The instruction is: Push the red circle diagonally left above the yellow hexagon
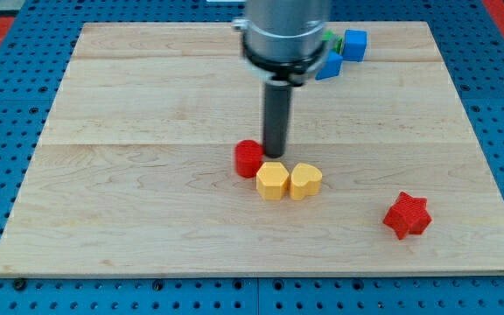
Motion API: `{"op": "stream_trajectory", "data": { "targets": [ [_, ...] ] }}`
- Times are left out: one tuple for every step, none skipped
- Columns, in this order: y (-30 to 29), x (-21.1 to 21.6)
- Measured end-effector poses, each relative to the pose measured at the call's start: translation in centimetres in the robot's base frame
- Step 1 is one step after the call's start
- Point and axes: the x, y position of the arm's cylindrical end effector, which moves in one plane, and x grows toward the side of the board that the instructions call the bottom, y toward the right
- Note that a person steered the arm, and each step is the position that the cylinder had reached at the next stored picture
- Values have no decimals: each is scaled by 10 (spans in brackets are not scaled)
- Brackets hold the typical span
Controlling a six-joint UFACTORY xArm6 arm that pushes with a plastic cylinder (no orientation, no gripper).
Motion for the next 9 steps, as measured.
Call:
{"op": "stream_trajectory", "data": {
  "targets": [
    [-1,7],
    [-24,13],
    [-7,18],
    [49,17],
    [76,17],
    [51,24],
    [8,27],
    [-28,27],
    [-29,33]
  ]
}}
